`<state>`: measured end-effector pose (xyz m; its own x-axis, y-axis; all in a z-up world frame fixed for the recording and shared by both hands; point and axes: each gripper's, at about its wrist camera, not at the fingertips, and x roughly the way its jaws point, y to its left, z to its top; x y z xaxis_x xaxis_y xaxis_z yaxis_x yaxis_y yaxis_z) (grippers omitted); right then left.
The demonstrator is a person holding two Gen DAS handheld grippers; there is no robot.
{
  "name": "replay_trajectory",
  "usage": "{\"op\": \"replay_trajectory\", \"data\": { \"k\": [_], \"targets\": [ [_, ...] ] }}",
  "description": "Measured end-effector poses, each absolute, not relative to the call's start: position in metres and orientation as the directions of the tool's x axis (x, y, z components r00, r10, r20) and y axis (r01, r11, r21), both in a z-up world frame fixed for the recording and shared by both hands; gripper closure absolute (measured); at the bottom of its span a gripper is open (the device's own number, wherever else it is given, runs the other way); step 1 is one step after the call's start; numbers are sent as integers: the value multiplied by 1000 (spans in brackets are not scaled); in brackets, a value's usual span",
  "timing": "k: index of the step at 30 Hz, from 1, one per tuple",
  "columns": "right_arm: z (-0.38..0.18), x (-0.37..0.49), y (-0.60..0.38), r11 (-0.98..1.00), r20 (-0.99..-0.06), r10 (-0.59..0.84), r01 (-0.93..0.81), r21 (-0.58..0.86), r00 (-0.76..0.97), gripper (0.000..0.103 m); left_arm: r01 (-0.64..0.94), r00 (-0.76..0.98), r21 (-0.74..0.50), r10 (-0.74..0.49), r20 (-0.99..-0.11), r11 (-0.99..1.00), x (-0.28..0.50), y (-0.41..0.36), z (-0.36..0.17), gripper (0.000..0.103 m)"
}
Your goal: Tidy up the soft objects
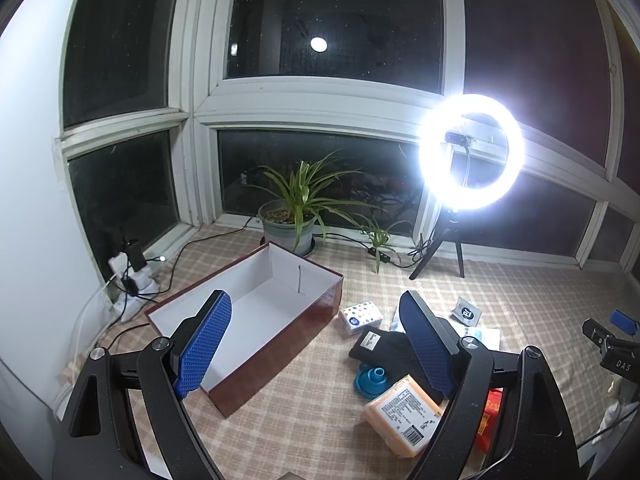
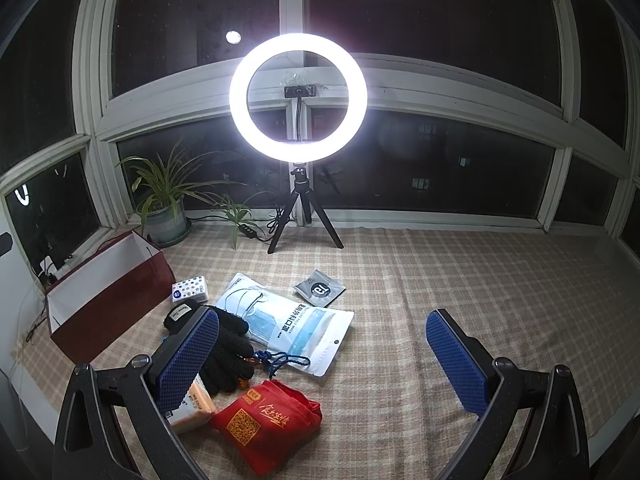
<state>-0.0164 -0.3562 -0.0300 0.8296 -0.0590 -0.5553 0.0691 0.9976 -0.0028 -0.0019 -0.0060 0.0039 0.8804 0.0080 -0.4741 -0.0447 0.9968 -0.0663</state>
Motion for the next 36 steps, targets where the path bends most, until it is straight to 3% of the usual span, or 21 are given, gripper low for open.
{"op": "replay_trajectory", "data": {
  "k": [36],
  "targets": [
    [-24, -18, -358, 996, -548, -81, 90, -10, 833, 0, -23, 880, -73, -14, -475, 997, -4, -12, 1, 17]
  ]
}}
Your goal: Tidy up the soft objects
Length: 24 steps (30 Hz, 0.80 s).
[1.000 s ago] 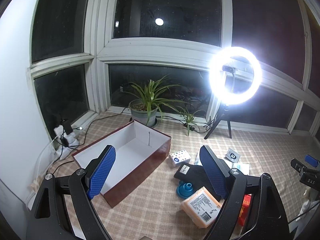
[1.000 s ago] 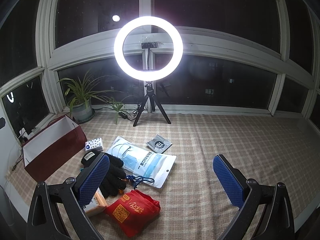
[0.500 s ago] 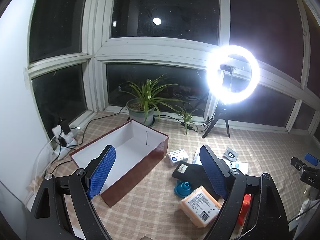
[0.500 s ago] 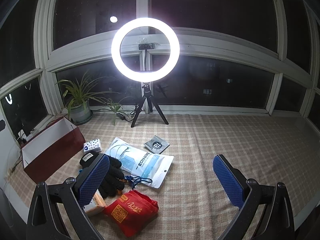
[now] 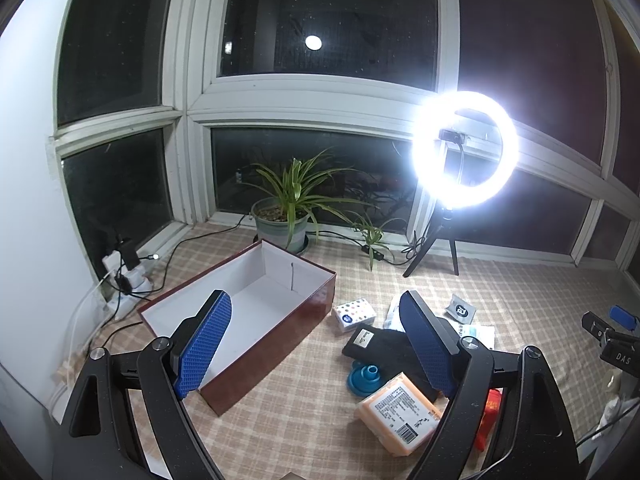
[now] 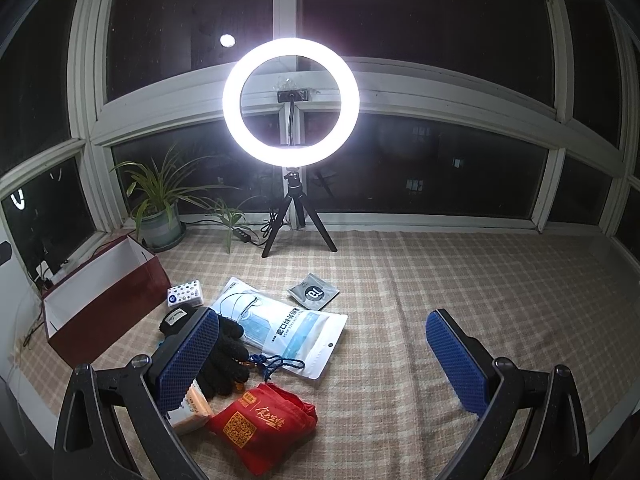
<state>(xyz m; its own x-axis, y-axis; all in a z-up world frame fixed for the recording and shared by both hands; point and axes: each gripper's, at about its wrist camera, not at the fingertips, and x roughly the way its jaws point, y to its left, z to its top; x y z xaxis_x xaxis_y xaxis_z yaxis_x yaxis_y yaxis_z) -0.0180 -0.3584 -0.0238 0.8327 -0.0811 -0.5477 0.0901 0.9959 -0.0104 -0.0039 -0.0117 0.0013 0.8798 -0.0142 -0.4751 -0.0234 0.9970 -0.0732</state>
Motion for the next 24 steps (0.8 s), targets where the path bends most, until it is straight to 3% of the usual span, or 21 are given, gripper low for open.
{"op": "replay_trajectory", "data": {
  "k": [24],
  "targets": [
    [-23, -17, -359, 996, -548, -81, 91, -9, 833, 0, -8, 879, -71, -27, -477, 997, 1, -18, 2, 17]
  ]
}}
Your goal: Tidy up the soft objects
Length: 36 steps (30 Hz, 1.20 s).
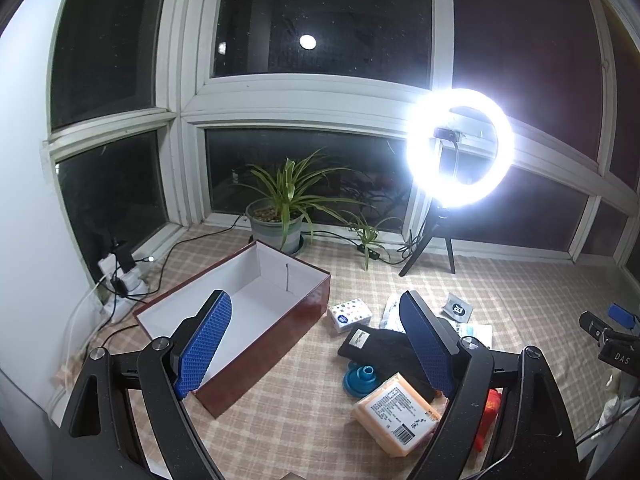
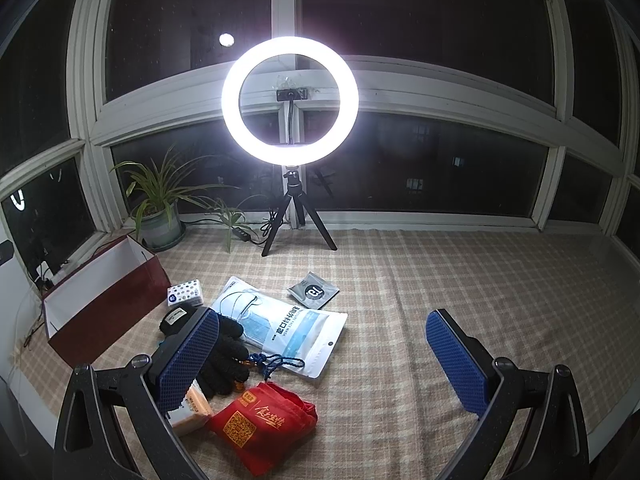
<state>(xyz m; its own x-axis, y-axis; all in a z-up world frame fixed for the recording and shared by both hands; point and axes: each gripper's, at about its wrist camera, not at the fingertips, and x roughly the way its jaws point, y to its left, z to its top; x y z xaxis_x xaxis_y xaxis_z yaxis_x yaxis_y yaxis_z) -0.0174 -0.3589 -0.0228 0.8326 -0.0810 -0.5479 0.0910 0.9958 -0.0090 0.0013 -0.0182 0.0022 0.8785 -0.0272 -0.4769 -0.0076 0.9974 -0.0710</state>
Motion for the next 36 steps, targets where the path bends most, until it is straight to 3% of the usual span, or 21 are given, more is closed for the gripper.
{"op": "replay_trajectory", "data": {
  "k": [13, 24, 36],
  "targets": [
    [-28, -18, -359, 996, -554, -79, 91, -6, 829, 0, 0, 874, -75, -37, -484, 997, 0, -20, -3, 17],
    [-56, -13, -366, 997, -596, -40, 72, 30, 802, 0, 97, 820, -120, -147, -553, 988, 7, -45, -35, 17],
    [-95, 2, -391, 981, -680, 108, 35, 192, 726, 0, 163, 735, -192, -249, -631, 968, 15, -76, -74, 17]
  ]
}}
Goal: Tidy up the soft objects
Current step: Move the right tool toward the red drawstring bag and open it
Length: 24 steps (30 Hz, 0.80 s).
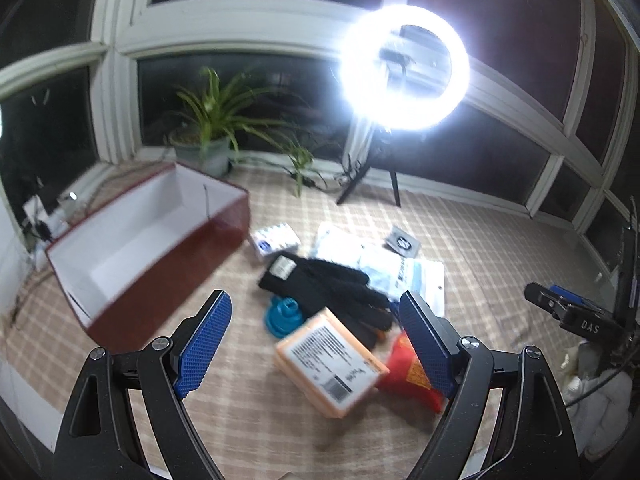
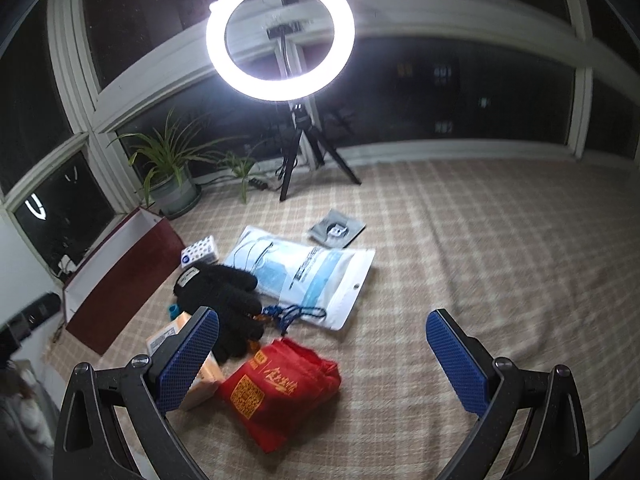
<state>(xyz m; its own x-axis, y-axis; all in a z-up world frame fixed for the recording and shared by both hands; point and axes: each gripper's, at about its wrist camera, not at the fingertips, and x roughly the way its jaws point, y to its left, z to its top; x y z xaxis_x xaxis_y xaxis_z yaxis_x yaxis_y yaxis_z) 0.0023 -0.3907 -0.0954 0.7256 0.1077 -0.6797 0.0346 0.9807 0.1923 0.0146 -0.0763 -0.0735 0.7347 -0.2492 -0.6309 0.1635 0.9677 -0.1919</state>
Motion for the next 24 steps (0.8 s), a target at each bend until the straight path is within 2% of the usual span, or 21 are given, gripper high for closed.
{"op": "replay_trajectory", "data": {
  "k": [9, 24],
  "targets": [
    [-131, 25, -407, 954, -731, 250, -32, 299, 635, 0, 182, 643, -266, -319, -696, 947, 15, -104, -110, 17],
    [-182, 76, -401, 921, -808, 388, -219, 323, 443, 2, 118, 559, -374, -373, -741, 920, 1, -152, -160, 17]
  ]
}}
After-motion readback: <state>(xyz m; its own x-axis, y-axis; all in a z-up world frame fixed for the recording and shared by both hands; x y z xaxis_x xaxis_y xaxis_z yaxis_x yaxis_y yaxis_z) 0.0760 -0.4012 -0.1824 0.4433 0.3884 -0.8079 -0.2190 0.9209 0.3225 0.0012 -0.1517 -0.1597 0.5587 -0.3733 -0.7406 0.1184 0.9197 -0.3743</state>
